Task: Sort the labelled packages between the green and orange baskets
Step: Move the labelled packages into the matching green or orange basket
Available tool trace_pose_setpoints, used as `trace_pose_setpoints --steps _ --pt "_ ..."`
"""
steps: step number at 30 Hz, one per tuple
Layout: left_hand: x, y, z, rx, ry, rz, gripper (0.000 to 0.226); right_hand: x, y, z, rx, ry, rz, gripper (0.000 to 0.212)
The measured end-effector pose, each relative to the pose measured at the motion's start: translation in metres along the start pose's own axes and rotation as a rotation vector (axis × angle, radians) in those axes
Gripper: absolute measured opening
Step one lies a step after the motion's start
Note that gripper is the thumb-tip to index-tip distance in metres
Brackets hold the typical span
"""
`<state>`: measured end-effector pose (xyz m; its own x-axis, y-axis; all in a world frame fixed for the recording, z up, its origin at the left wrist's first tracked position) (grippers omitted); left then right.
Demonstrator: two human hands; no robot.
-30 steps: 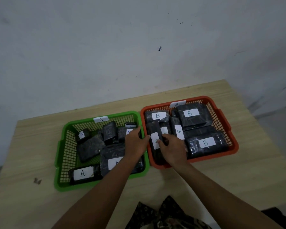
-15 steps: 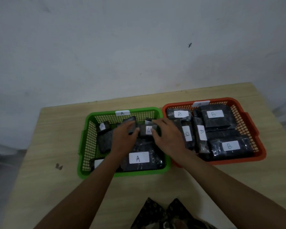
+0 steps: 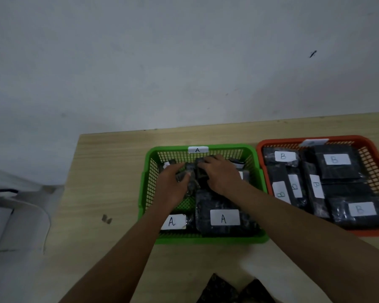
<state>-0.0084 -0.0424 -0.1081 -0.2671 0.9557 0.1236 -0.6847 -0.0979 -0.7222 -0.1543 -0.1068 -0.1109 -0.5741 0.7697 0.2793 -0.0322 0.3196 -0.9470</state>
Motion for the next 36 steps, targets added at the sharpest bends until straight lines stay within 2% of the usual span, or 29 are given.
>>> trace_pose_setpoints --steps 4,6,10,13,15,18,22,24,30,36 --pt "-0.011 0.002 -0.004 0.047 -0.008 -0.045 0.041 0.006 0.007 0.008 -0.055 -0.106 0.121 0.055" --pt "-0.015 0.002 -0.006 0.121 -0.046 -0.065 0.041 0.013 -0.001 0.012 -0.343 -0.077 0.203 0.048" --pt "-0.019 0.001 -0.001 0.290 -0.105 -0.120 0.046 0.021 -0.021 0.016 -1.048 0.101 0.337 0.032" --pt "-0.018 0.001 0.008 0.634 -0.249 -0.178 0.044 0.024 -0.030 0.016 -1.484 0.259 0.330 0.029" --pt "-0.015 0.000 0.016 0.809 -0.289 -0.231 0.040 0.029 -0.037 0.015 -1.639 0.283 0.327 0.028" --pt "-0.012 -0.001 0.027 0.935 -0.294 -0.256 0.040 0.039 -0.041 0.022 -1.654 0.295 0.376 0.028" --pt "-0.006 0.000 0.041 0.946 -0.271 -0.248 0.032 0.056 -0.034 0.037 -1.587 0.319 0.384 0.021" --pt "-0.003 0.007 0.050 0.917 -0.245 -0.262 0.029 0.068 -0.032 0.047 -1.496 0.335 0.409 0.030" --pt "0.011 0.052 0.098 0.745 -0.173 -0.261 0.013 0.126 -0.025 0.092 -1.450 0.435 0.500 0.021" --pt "0.033 0.106 0.157 0.364 0.061 -0.173 0.038 0.194 -0.012 0.157 -1.425 0.604 0.613 0.025"
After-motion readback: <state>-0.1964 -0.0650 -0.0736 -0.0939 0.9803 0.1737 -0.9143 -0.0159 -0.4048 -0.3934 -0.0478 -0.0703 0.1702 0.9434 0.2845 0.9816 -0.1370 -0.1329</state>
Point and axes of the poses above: each hand's wrist, its own x-axis away from the middle knuckle, its own y-axis out of the palm, z = x × y, the point moved 4 cm from there along -x, towards the middle knuckle, and after that the axes turned 3 degrees about -x, right-handed, at the moved point
